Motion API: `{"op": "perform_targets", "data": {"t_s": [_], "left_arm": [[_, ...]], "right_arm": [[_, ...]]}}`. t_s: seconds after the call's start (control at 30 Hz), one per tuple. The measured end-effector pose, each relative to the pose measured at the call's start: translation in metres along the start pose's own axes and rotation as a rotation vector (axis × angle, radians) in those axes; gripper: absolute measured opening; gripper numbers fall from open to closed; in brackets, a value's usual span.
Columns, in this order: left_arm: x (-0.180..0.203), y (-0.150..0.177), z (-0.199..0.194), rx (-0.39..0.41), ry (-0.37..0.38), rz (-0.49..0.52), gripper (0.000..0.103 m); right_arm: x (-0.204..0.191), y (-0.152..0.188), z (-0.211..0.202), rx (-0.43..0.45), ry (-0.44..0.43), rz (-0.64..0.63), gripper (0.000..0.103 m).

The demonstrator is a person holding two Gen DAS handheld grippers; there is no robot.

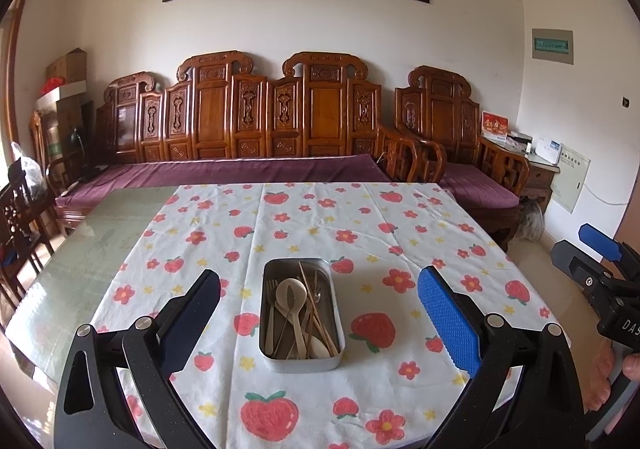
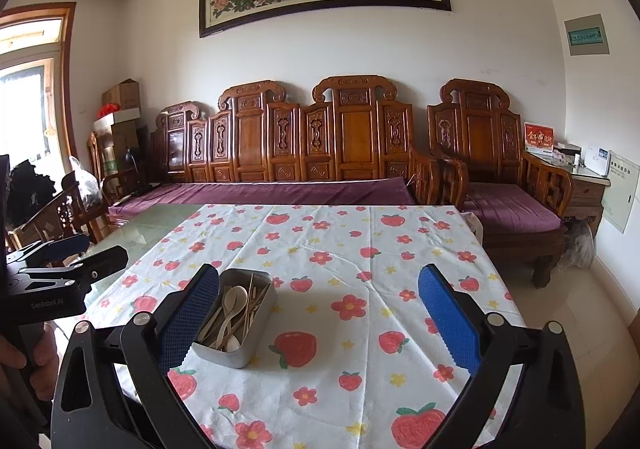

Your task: Organize utensils

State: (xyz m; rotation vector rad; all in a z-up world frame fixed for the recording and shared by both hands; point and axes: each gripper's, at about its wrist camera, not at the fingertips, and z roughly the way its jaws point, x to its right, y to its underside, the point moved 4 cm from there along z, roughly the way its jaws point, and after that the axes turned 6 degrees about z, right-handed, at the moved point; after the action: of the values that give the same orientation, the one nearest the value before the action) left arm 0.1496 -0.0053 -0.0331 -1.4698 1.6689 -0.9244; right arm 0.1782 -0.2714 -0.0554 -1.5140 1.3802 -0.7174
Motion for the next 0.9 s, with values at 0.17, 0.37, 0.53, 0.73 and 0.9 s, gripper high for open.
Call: {"op": "perform_targets", "data": {"t_s": [0.17,0.37,0.53,0.73,0.9], "left_arm": [[-0.0005,0.0000,0.0002,0.000,-0.001,-0.003,0.095],[-0.0004,0.0003,-0.0006,0.001,-0.003,-0.004,0.095],[-0.0005,-0.0002,0.0000,0.002,-0.004,-0.005,0.095],[-0.0004,-0.0003,-0.0006,0.004,-0.004,-0.006,0.095],[-0.0004,-0.0001,-0.0006,0.005,-0.004,-0.006,0.095]], "right_arm": [[0.0015,0.0008,-0.0007,0.001,-0.002,0.000,0.100],[0.0015,0.0008,-0.0005,-0.001,-0.002,0.003,0.100],[0.0018,0.0007,-0.0002,-0.001,-0.002,0.003,0.100],[0.0002,0.0020,0.0003,0.000,-0.006,0.003,0.100],[-0.0020,0.0029,0.0012,0.000,-0.009,0.004,0.100]]}}
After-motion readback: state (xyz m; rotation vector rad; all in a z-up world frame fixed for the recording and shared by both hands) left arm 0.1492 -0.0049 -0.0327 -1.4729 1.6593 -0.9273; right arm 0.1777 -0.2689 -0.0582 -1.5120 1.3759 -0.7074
